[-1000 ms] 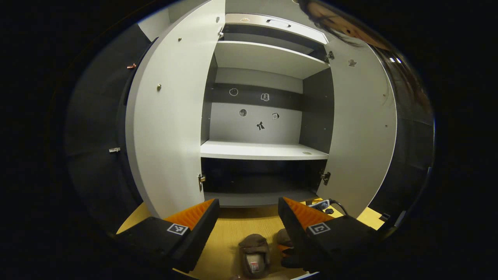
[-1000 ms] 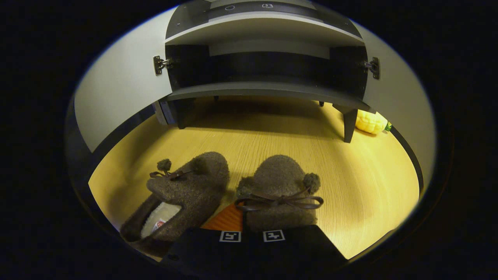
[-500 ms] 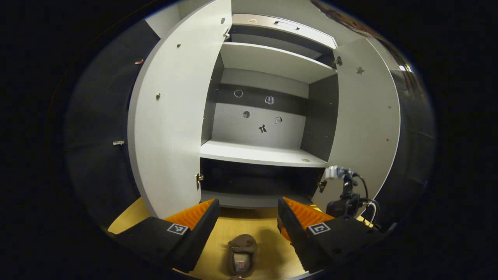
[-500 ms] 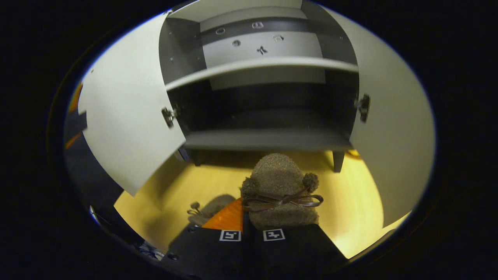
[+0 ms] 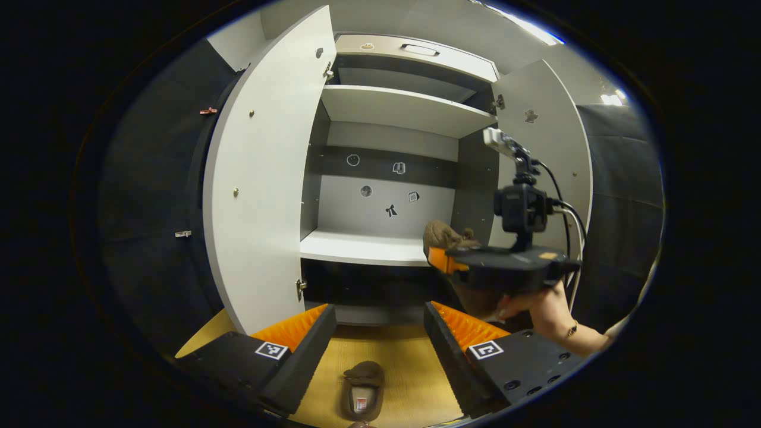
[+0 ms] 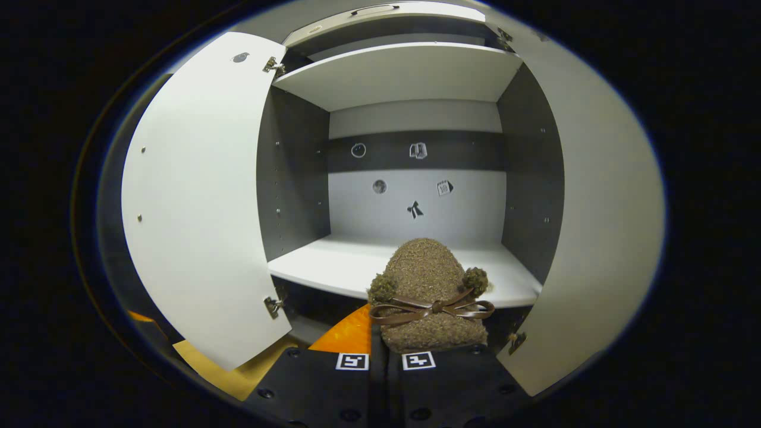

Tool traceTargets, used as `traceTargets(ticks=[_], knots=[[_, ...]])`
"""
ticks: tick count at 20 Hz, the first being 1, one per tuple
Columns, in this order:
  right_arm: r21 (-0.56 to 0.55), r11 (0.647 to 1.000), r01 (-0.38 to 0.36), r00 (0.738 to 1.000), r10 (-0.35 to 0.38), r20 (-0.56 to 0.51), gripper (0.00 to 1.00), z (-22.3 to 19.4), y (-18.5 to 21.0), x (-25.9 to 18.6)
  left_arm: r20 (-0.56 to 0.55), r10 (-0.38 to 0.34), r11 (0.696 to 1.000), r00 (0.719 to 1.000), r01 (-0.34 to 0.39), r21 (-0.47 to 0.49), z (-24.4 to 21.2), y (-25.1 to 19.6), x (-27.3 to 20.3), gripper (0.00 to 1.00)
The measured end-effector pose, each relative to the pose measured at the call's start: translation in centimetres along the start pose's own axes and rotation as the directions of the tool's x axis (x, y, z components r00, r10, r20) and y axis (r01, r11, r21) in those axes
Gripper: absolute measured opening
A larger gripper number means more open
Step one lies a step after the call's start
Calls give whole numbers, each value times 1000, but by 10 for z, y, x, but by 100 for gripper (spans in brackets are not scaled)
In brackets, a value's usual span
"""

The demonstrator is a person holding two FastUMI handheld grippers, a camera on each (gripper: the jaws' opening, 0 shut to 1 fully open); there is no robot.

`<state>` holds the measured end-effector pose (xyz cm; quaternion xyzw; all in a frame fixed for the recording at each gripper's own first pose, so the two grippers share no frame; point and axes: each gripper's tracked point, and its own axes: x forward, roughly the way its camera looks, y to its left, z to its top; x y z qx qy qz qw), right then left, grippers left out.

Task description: Grab one shoe with the right hand and put it into the shoe cabinet, grab the other shoe with the left hand and put it into the shoe cabinet; then close the right door with the right hand and the left door with the left hand.

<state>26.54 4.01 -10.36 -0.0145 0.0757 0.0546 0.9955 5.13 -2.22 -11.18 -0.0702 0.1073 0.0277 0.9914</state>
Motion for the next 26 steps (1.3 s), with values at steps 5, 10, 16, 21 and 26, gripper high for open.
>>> traceTargets(ticks=[5,10,16,21,26], knots=[[25,996,85,995,-86,43,5,56,-36,61,3,60,998,998,-60,-6,4,6,-14,94],[5,992,129,992,-129,-18,5,69,-65,133,4,136,990,991,-136,-48,5,18,-14,94],[34,983,182,979,-178,-104,5,73,-94,205,-26,213,975,977,-214,-53,-2,34,-8,94],[14,981,194,944,-183,-276,5,17,-105,237,-40,265,961,963,-267,-66,-4,47,1,94],[21,980,197,920,-177,-351,17,-10,-114,245,-59,273,958,960,-277,-74,-7,50,17,94]])
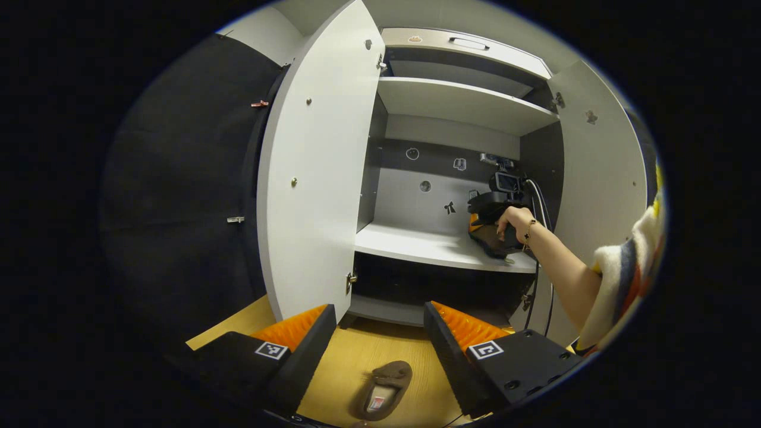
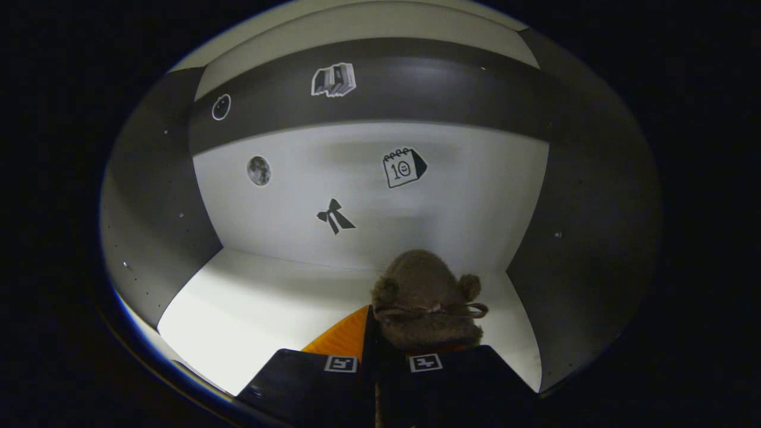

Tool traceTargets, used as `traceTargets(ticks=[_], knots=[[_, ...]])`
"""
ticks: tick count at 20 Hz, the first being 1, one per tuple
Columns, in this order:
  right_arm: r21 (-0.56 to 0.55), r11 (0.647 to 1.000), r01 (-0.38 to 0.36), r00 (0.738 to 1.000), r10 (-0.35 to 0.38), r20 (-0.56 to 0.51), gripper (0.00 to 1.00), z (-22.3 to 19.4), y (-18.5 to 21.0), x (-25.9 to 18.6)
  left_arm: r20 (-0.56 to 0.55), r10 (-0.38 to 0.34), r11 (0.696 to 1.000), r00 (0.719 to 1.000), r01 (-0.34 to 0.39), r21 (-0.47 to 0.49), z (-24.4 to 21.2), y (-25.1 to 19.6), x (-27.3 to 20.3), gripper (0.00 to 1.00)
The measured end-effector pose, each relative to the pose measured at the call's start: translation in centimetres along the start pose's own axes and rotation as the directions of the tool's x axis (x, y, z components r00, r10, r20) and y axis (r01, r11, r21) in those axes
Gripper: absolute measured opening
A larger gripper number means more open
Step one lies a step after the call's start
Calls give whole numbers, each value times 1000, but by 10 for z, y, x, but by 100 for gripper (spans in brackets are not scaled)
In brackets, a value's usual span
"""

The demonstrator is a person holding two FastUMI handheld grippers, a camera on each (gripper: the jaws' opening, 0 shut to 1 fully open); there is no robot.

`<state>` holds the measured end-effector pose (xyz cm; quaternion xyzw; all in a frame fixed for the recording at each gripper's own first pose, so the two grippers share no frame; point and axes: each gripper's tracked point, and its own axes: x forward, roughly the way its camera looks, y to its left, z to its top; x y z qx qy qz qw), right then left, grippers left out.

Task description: Grab one shoe with the right hand and put it into the shoe cabinet, grab the other shoe with the left hand and put it into the shoe cabinet; then close the right door with the right hand and the left door with the left hand.

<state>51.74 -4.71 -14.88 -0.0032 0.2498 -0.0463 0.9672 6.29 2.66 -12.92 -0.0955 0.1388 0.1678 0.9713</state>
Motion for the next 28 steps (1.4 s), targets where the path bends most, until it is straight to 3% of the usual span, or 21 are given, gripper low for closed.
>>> traceTargets(ticks=[3,5,6,9,10,15,21,24,28], knots=[[-35,999,-33,999,33,-17,31,-5,7,-11,-6,-20,1000,1000,20,-5,-1,-9,7,94],[-63,996,-61,998,60,-17,54,-8,14,-27,3,-41,999,999,41,2,2,-15,9,95],[-89,994,-61,998,60,-12,56,-10,13,-34,11,-50,999,999,50,6,5,-17,9,95],[-109,990,-85,995,90,34,90,-6,18,-66,26,-72,997,997,71,17,6,-20,5,95],[-99,990,-96,993,102,59,96,-1,20,-77,34,-71,997,997,71,21,7,-18,3,95],[-63,981,-183,943,193,271,98,33,39,-173,37,-89,995,995,88,41,-6,-1,-9,95],[-67,974,-218,885,226,408,98,-6,44,-269,-46,-151,980,987,155,123,-59,26,-5,94],[-43,980,-196,896,197,397,98,-49,30,-288,-124,-207,963,970,225,146,-108,27,4,95],[-24,988,-156,913,153,378,98,-98,10,-300,-284,-277,942,918,317,106,-191,26,19,95]])
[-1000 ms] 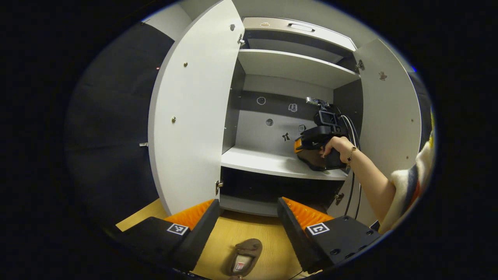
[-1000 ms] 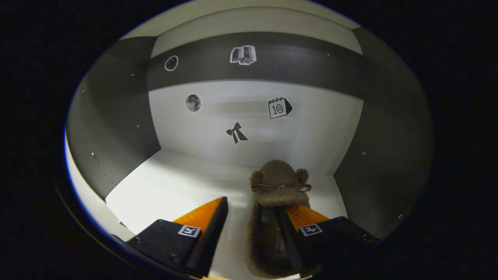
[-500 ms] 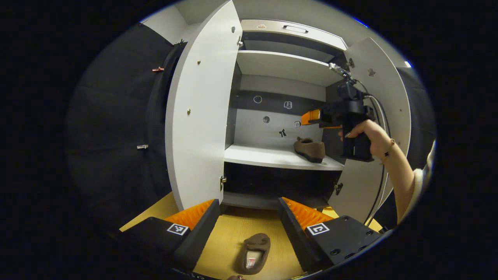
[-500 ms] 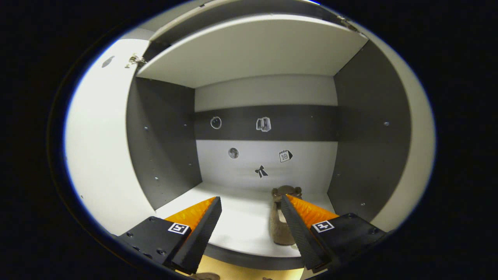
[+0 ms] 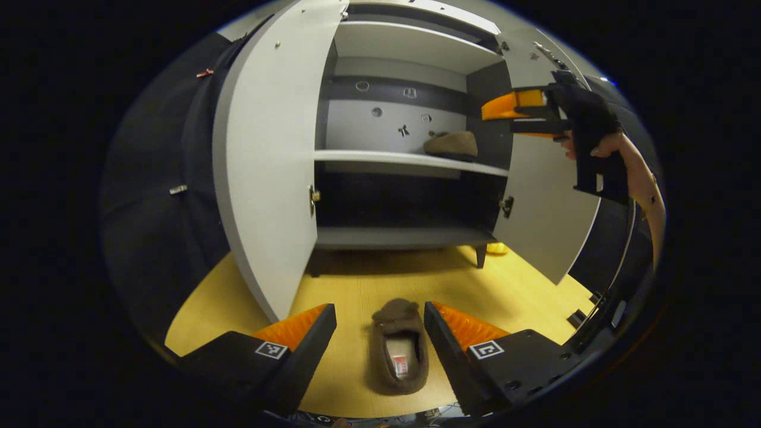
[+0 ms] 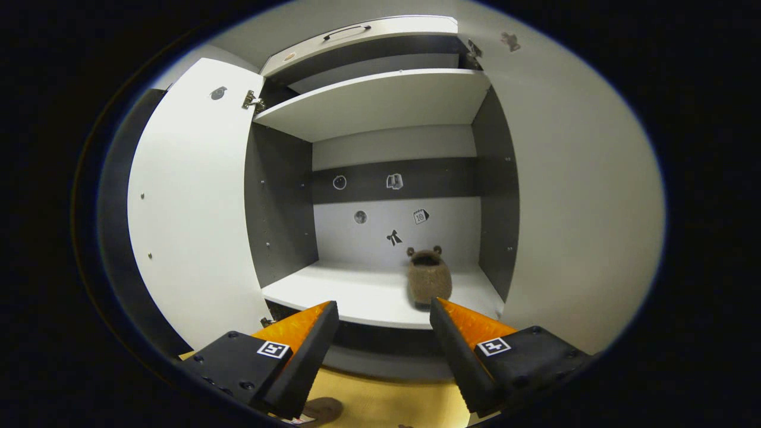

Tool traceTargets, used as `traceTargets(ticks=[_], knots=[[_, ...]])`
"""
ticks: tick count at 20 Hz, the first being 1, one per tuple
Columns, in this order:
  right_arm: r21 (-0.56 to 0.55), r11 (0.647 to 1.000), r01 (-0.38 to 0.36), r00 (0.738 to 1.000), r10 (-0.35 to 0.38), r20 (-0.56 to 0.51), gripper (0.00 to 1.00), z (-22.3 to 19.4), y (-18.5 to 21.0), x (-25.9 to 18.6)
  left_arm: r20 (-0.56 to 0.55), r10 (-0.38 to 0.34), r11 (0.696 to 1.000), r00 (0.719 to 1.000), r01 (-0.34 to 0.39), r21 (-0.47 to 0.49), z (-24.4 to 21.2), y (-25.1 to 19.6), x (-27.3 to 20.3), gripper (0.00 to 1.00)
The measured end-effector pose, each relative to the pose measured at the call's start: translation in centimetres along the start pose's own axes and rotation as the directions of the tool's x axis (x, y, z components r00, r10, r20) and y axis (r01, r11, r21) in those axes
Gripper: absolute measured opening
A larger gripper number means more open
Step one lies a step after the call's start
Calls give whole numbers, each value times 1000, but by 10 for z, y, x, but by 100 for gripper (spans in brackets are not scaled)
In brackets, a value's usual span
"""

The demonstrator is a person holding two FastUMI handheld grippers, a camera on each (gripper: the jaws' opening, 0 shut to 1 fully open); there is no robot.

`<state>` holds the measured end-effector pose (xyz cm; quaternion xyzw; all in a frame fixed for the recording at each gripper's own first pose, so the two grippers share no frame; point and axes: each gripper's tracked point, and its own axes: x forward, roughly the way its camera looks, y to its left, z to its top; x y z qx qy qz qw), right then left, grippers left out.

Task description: Grab one shoe with the right hand and put it into the shoe cabinet, grab the other shoe with the left hand and put it into the shoe cabinet; then close the right door with the right hand and the left door with the left hand.

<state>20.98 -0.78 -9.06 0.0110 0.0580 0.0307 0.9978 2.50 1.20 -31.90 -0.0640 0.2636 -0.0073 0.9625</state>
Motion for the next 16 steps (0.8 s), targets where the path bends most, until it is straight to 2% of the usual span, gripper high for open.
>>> traceTargets(ticks=[3,7,8,12,16], knots=[[-1,1000,27,999,-27,-22,98,-24,-11,-12,-74,-42,999,996,41,-15,-39,-1,30,95],[-11,999,51,998,-52,-40,99,-44,-24,-13,-123,-54,998,991,52,-21,-70,1,65,93],[-9,998,54,998,-54,-40,99,-47,-26,-11,-134,-54,998,990,51,-25,-77,1,72,87],[-2,999,51,997,-51,-49,98,-60,-32,0,-162,-49,998,985,43,-43,-94,5,95,74],[6,999,32,996,-31,-89,98,-79,-34,15,-168,-63,996,984,50,-76,-102,4,116,71]])
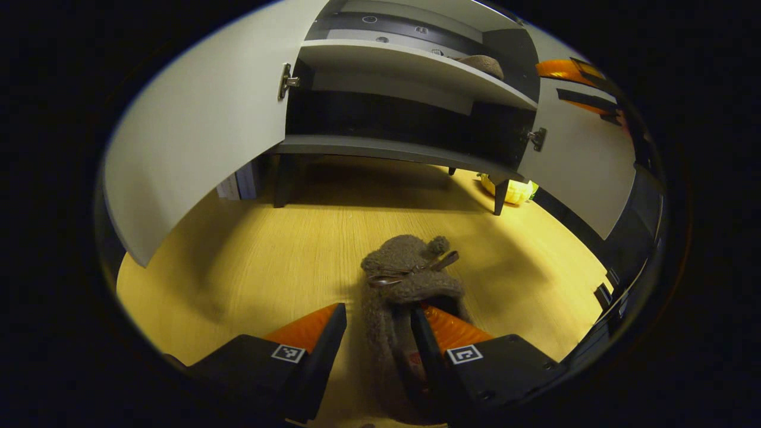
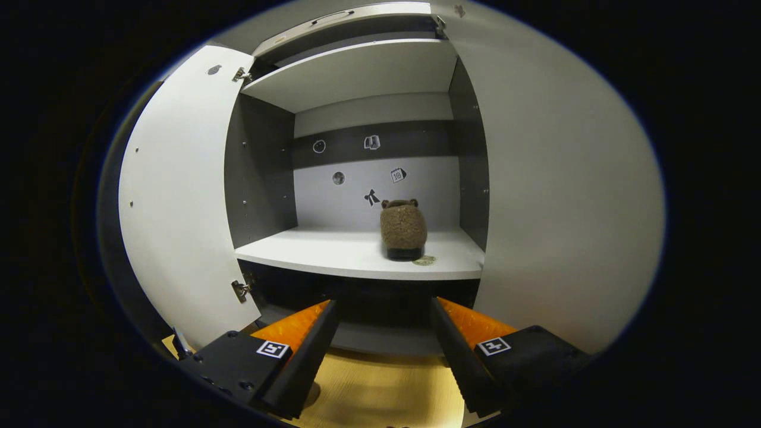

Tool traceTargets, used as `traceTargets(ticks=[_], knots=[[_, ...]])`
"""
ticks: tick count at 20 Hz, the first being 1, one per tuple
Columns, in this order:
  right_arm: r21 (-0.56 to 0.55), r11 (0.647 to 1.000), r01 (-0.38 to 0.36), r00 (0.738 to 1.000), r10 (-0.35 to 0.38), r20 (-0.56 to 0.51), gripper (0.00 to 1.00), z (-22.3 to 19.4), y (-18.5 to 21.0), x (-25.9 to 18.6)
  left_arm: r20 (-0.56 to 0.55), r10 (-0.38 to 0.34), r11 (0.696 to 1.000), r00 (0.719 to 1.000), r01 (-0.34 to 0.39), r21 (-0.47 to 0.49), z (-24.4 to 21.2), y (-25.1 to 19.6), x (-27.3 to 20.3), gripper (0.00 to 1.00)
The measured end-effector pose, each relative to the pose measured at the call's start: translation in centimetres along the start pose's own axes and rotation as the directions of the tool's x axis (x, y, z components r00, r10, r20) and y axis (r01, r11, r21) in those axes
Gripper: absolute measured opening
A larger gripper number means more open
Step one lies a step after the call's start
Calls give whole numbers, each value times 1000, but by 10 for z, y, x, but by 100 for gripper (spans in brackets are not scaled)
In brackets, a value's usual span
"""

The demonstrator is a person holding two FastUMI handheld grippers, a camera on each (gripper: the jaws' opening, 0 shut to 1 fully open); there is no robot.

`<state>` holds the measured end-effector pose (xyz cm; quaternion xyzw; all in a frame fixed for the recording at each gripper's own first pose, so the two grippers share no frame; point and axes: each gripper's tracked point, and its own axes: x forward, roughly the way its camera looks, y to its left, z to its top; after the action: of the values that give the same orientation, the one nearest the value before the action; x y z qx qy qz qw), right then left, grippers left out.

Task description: Grab one shoe with the right hand and put it into the shoe cabinet, grab the other shoe with the left hand and put it into the shoe cabinet; then close the right door with the right hand and the left door with the left hand.

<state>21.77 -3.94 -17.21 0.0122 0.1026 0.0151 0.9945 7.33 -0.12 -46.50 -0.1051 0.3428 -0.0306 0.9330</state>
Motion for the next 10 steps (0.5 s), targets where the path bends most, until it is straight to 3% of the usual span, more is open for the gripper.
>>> traceTargets(ticks=[2,4,5,6,10], knots=[[-8,1000,-18,1000,18,-23,99,-9,1,7,13,5,1000,1000,-5,-1,6,2,11,75],[-23,999,-38,998,37,-46,99,-17,2,16,15,15,1000,1000,-15,10,10,4,21,61],[-26,998,-49,997,48,-56,99,-20,3,20,12,4,1000,1000,-4,13,10,1,27,65],[-29,998,-60,996,58,-65,99,-23,3,23,11,-3,1000,1000,3,16,11,-2,31,53],[-36,997,-74,993,70,-98,99,-34,0,35,30,25,998,999,-26,60,16,4,37,33]])
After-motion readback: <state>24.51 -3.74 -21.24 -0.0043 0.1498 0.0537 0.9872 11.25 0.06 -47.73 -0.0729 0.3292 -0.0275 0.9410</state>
